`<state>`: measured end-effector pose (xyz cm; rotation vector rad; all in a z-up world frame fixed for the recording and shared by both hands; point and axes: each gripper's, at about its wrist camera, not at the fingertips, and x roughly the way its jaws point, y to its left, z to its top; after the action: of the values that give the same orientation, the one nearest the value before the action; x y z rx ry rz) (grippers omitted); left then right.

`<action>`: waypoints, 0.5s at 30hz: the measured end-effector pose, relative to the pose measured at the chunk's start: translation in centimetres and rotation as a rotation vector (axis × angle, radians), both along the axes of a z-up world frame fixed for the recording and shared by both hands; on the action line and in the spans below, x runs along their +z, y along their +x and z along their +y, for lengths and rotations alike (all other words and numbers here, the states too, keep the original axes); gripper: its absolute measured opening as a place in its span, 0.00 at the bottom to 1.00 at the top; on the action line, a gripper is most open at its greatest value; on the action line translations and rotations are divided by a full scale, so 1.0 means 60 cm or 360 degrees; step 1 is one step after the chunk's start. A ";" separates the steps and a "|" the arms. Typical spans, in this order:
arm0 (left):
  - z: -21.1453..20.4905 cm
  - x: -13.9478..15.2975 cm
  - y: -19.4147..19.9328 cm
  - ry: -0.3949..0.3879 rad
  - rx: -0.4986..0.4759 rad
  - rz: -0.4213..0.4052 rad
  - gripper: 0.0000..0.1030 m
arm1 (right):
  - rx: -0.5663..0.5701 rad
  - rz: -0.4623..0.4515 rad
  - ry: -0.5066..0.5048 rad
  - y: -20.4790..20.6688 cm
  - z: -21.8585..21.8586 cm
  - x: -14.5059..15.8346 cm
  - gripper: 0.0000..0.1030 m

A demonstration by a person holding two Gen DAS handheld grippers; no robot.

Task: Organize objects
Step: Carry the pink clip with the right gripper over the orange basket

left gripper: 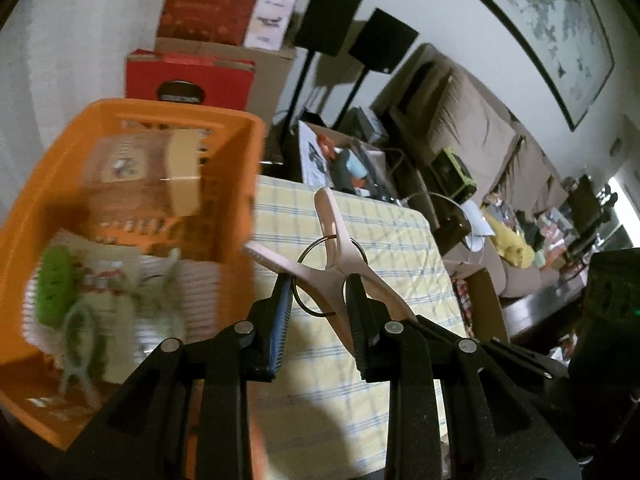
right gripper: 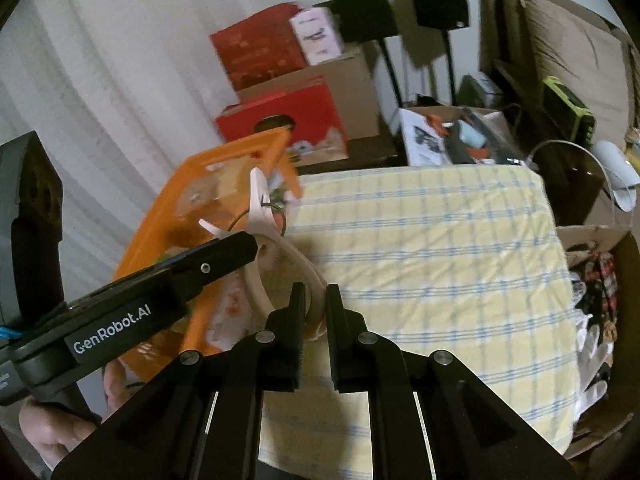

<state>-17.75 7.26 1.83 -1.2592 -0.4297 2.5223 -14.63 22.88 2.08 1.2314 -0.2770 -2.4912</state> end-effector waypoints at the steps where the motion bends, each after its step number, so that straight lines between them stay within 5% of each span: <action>1: -0.014 0.000 0.005 0.0004 0.0016 0.0003 0.24 | 0.0023 0.0005 0.0004 0.004 -0.015 0.002 0.09; 15: -0.168 -0.017 0.081 0.0070 0.0224 0.0045 0.24 | 0.0283 0.0022 0.0087 0.039 -0.170 -0.016 0.09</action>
<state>-12.90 -2.80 0.79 -1.2156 -0.5832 2.6275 -12.30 12.69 1.14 1.2039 -0.0918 -2.3677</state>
